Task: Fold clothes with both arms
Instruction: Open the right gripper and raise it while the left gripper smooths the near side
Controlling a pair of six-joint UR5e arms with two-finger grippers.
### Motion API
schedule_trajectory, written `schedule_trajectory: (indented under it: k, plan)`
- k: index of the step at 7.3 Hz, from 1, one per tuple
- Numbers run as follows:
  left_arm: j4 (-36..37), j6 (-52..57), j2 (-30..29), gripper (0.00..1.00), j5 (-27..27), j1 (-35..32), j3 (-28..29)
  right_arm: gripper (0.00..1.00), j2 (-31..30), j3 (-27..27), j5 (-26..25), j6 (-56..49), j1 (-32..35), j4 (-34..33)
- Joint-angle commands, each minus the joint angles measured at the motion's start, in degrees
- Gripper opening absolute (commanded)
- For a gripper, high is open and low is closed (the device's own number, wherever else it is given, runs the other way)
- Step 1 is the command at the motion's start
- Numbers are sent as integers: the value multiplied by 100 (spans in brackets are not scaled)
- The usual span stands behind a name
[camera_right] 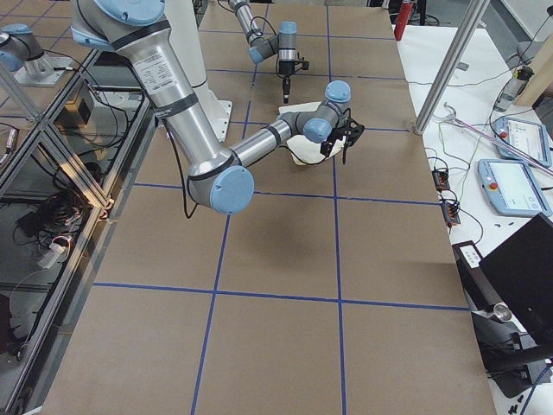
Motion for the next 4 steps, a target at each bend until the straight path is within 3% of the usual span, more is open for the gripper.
schedule_trajectory:
  k: [1, 2, 4]
  plan:
    - [338, -7, 351, 0, 49, -46, -517, 100, -295, 272, 143, -189, 205, -32]
    - [445, 45, 420, 0, 85, -290, -553, 100, -540, 368, 161, -782, 311, -32]
    - [473, 1182, 849, 0, 67, -869, -562, 100, -1373, 824, 362, -2413, 784, -59]
